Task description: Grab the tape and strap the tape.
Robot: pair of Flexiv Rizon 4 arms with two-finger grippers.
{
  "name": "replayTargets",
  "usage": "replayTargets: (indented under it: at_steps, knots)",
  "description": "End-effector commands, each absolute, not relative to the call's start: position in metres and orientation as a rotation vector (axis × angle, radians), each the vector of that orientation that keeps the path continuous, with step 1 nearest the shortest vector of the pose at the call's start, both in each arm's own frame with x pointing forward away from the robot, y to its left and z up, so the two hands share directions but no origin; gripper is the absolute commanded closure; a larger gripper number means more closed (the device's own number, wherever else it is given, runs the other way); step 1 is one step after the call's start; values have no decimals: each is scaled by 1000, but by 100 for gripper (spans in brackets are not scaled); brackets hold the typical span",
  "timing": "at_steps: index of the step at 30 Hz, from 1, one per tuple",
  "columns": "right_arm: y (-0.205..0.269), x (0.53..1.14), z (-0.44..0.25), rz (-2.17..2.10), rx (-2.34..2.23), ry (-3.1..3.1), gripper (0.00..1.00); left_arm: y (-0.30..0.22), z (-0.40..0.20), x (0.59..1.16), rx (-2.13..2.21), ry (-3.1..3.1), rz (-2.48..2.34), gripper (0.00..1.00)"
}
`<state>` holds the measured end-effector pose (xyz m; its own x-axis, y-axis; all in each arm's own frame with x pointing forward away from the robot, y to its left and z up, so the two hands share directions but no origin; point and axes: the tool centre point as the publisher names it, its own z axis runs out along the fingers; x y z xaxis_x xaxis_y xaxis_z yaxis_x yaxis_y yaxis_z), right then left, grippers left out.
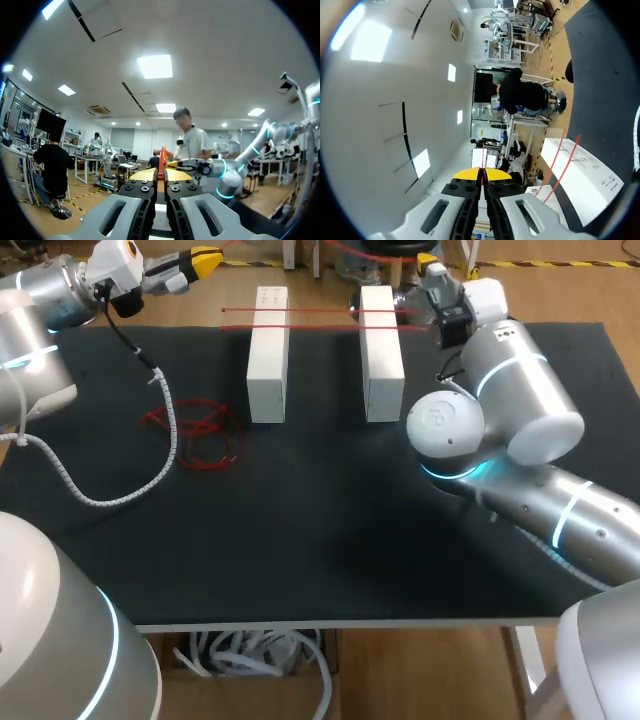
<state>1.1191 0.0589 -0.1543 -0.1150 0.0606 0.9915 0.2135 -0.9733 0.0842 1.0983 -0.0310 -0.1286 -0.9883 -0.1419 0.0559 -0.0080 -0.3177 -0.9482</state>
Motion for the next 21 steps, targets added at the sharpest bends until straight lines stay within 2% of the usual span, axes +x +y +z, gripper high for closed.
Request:
replayTargets:
  at_steps: [1,21]
  knots:
    - [58,1117,-148,-2244,-2020,-318,100,-31,-129,1098,-196,1781,-2477,100]
    - [57,1116,-148,-2277,-2010,-348,100,-31,-129,1098,-196,1781,-2477,100]
